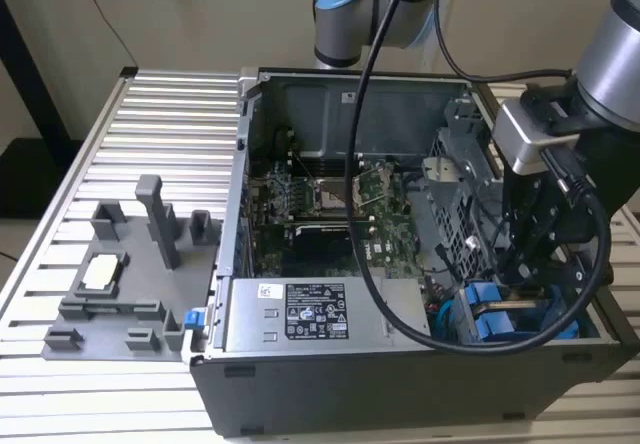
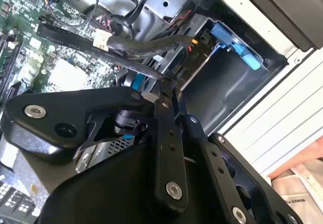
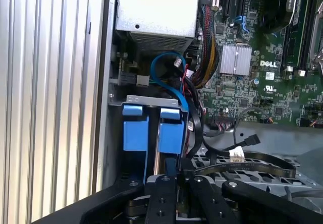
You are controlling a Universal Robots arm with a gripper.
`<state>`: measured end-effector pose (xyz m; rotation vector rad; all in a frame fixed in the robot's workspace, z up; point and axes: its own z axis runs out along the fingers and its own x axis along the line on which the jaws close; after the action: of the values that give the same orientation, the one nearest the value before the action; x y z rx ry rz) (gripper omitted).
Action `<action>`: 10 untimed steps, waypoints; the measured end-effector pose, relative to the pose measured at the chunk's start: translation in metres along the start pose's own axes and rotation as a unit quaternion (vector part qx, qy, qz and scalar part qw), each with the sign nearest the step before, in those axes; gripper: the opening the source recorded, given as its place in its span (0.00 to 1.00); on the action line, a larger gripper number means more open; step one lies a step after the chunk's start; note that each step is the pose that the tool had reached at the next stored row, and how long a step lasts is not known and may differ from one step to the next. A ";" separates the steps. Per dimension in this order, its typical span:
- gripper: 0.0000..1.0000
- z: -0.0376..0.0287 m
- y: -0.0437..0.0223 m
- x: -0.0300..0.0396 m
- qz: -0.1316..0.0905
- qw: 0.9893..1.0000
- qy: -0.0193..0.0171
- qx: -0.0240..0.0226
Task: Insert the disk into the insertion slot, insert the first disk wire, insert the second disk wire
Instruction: 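Insert the second disk wire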
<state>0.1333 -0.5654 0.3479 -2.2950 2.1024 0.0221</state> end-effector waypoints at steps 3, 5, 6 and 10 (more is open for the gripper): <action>0.16 0.0001 -0.0038 0.0006 0.000 1.000 -0.001 -0.006; 0.16 0.0001 -0.0040 0.0006 0.000 1.000 -0.001 -0.006; 0.16 0.0001 -0.0040 0.0006 0.000 1.000 -0.001 -0.006; 0.16 0.0005 -0.0084 0.0016 0.001 1.000 -0.001 -0.007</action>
<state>0.1419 -0.5663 0.3475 -2.2994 2.1095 0.0394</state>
